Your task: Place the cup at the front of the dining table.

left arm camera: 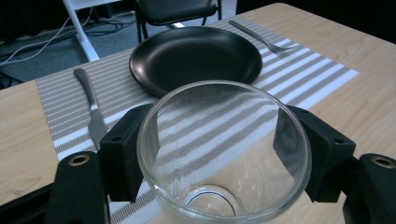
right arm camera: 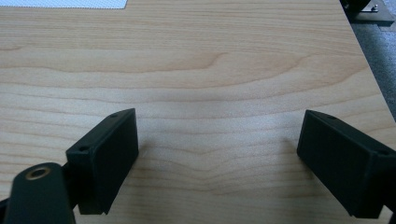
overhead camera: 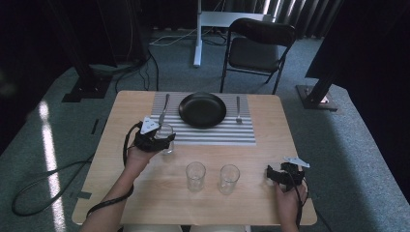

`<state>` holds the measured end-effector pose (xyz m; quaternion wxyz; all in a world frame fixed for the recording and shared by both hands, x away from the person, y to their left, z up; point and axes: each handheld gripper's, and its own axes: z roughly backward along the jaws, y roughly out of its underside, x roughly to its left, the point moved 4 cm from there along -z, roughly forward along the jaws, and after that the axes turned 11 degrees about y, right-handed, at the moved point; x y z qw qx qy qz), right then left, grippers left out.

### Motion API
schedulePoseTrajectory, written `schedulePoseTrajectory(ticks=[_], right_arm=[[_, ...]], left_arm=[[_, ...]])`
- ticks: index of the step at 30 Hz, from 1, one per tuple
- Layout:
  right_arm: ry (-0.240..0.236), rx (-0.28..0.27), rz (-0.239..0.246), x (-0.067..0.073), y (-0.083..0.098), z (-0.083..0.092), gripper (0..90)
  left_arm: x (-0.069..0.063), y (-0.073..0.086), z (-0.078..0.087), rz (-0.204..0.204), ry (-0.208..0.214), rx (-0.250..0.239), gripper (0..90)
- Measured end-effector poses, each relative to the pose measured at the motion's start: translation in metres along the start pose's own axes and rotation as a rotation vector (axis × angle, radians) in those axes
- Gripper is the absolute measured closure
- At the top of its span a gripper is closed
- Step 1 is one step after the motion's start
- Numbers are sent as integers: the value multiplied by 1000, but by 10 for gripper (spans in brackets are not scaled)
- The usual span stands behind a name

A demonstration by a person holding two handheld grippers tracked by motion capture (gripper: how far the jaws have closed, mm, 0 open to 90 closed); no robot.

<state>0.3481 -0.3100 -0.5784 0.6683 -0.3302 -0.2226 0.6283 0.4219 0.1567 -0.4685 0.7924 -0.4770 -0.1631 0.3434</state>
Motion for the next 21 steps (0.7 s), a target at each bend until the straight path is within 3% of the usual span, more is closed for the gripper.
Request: schedulePoseTrajectory(ticks=[8, 21], right_arm=[[0, 0, 0, 0, 0, 0, 120], [0, 0, 0, 0, 0, 0, 120]], left_arm=[[11, -17, -12, 33, -31, -25, 295], [27, -37, -32, 54, -62, -14, 294]])
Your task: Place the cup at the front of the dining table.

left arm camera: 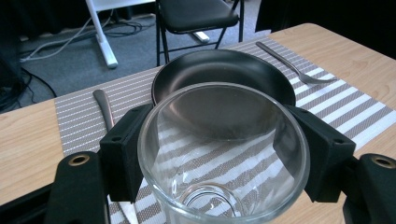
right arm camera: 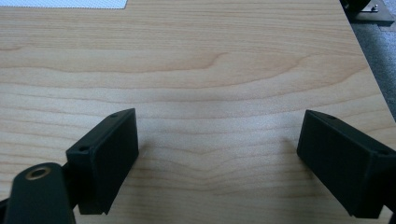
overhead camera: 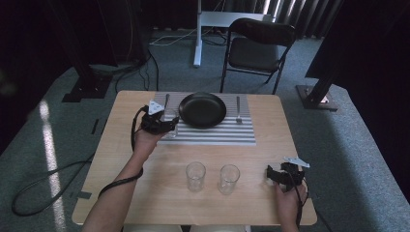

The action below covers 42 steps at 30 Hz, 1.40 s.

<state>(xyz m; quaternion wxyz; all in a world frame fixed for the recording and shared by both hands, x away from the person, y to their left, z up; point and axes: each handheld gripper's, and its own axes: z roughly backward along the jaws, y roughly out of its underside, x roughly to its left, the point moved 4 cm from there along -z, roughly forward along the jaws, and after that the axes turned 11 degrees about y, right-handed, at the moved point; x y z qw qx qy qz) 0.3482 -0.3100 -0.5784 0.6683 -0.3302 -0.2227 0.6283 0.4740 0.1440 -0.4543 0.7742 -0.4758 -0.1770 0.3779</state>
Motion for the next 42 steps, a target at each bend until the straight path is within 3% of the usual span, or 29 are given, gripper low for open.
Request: schedulePoseTrajectory(ticks=[4, 9, 15, 17, 22, 24, 30, 34, 42], right_arm=[[0, 0, 0, 0, 0, 0, 120], [0, 0, 0, 0, 0, 0, 120], [0, 0, 0, 0, 0, 0, 120], [0, 0, 0, 0, 0, 0, 120], [0, 0, 0, 0, 0, 0, 120], [0, 0, 0, 0, 0, 0, 120], [0, 0, 0, 0, 0, 0, 120], [0, 0, 0, 0, 0, 0, 120], [0, -1, 0, 0, 0, 0, 120]], left_arm=[[4, -2, -7, 15, -12, 1, 294], [9, -4, -16, 5, -31, 26, 294], [21, -7, -28, 31, -47, 33, 294], [23, -7, -31, 20, -56, 45, 294], [31, -5, -38, 43, -58, 43, 294], [32, -4, -41, 60, -40, 47, 294], [34, -2, -50, 46, -47, 59, 295], [37, -2, -55, 73, -30, 46, 294], [41, 5, -67, 75, -57, 56, 295]])
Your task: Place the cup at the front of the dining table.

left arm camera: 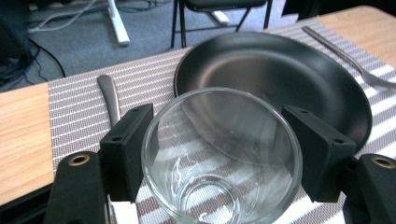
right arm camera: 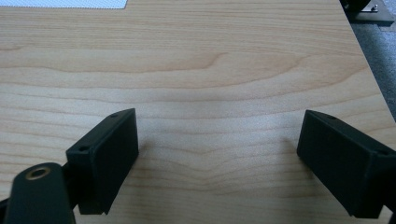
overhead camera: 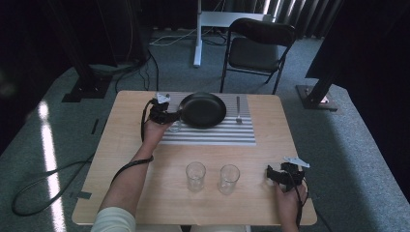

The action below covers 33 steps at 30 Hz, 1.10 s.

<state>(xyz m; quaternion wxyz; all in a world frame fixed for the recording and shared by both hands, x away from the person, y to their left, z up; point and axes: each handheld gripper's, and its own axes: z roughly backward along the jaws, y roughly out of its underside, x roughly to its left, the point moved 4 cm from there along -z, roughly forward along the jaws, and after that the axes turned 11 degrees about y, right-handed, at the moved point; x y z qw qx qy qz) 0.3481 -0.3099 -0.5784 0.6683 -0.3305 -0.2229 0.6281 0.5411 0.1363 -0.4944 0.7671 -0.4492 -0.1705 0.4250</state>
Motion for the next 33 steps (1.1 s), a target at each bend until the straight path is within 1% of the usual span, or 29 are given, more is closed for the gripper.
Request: schedulePoseTrajectory(ticks=[2, 3, 5, 8, 9, 10, 11, 13, 15, 17, 18, 20, 23, 24, 26, 28, 30, 33], right_arm=[[0, 0, 0, 0, 0, 0, 121], [0, 0, 0, 0, 0, 0, 121], [0, 0, 0, 0, 0, 0, 121], [0, 0, 1, 0, 0, 0, 121], [0, 0, 1, 0, 0, 0, 121], [0, 0, 0, 0, 0, 0, 120], [0, 0, 0, 0, 0, 0, 121], [0, 0, 0, 0, 0, 0, 121], [0, -1, 0, 0, 0, 0, 121], [0, -1, 0, 0, 0, 0, 122], [0, -1, 0, 0, 0, 0, 121], [0, -1, 0, 0, 0, 0, 121], [0, -1, 0, 0, 0, 0, 121], [0, -1, 0, 0, 0, 0, 121], [0, -1, 0, 0, 0, 0, 121], [0, -1, 0, 0, 0, 0, 121], [0, -1, 0, 0, 0, 0, 121], [-1, -1, 0, 0, 0, 0, 121]], left_arm=[[0, 0, 0, -6, 0, 4, 294], [-3, 1, -1, -22, 0, 5, 294], [-4, 2, -1, -35, -3, 1, 293], [-4, 3, -1, -48, 16, -7, 290], [-4, 3, -1, -48, 16, -7, 284], [-6, 4, -1, -55, 19, 6, 284], [-7, 5, -2, -57, 30, 19, 192], [-7, 6, -1, -79, 13, 28, 190], [-7, 6, 1, -67, 23, 22, 189], [-7, 8, 2, -61, 20, 17, 190], [-7, 9, 3, -61, 18, 20, 189], [-7, 11, 4, -54, 28, 23, 190], [-7, 14, 6, -54, 23, 26, 190], [-7, 15, 7, -57, 11, 24, 190], [-7, 16, 9, -48, 20, 16, 190], [-7, 17, 11, -58, 14, 16, 190], [-7, 18, 12, -70, -3, 13, 189], [-6, 19, 14, -66, -5, 4, 190]])
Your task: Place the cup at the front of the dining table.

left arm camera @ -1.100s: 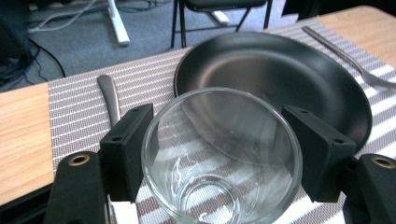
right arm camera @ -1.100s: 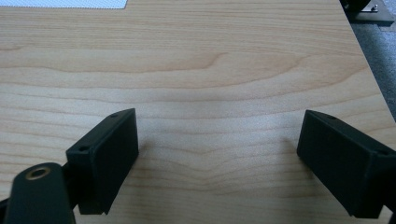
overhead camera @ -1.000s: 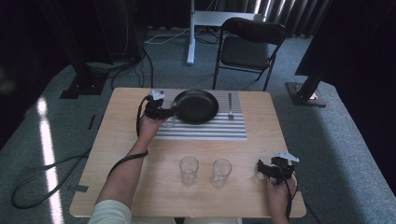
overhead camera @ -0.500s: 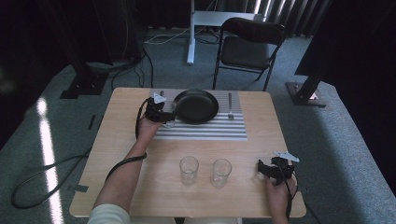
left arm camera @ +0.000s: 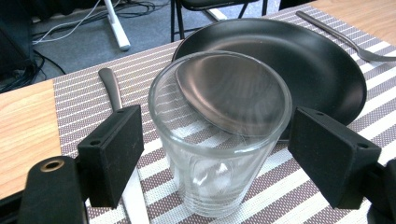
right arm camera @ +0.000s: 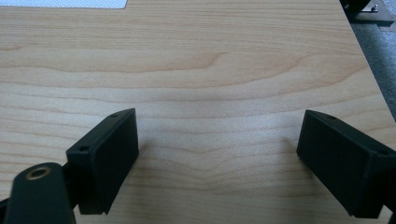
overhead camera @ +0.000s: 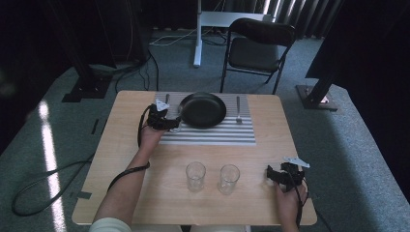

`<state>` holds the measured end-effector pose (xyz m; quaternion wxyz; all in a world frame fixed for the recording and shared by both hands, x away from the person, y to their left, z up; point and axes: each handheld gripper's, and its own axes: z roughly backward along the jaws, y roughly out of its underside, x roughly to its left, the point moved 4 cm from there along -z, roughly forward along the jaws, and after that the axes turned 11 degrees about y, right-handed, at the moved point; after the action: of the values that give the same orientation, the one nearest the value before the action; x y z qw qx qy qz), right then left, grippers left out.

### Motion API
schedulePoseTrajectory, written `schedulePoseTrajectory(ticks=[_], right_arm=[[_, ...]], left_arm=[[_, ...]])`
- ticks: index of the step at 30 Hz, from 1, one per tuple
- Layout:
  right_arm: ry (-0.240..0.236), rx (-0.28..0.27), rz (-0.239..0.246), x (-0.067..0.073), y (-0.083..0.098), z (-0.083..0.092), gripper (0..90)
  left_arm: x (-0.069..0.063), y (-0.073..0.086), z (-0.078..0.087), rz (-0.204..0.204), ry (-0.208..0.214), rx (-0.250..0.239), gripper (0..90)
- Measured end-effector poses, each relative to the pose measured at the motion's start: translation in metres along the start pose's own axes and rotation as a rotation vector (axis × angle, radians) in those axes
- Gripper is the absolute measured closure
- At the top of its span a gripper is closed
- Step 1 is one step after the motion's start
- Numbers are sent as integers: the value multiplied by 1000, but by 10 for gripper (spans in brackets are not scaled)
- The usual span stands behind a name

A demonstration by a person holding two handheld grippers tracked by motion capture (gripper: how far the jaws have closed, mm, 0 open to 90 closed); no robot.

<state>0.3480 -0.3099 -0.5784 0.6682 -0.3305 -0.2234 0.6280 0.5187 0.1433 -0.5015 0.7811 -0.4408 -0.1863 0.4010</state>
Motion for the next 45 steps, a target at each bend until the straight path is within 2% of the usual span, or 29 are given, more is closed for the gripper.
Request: schedulePoseTrajectory(ticks=[3, 16, 21, 25, 28, 30, 45], right_arm=[[0, 0, 0, 0, 0, 0, 121], [-1, 0, 1, 0, 0, 0, 121], [-1, 0, 1, 0, 0, 0, 121], [-1, 0, 1, 0, 0, 0, 121], [-1, 0, 1, 0, 0, 0, 121], [-1, 0, 1, 0, 0, 0, 121], [-1, 0, 1, 0, 0, 0, 121]], left_arm=[[0, 1, 5, 10, -7, -5, 189], [-8, 19, 18, 39, 50, 7, 190], [-10, 23, 24, 31, 50, 20, 190], [-12, 28, 30, 42, 61, 12, 190], [-15, 32, 33, 25, 64, 21, 190], [-17, 34, 35, 32, 74, 22, 190], [-15, 49, 53, 67, 53, 16, 190]])
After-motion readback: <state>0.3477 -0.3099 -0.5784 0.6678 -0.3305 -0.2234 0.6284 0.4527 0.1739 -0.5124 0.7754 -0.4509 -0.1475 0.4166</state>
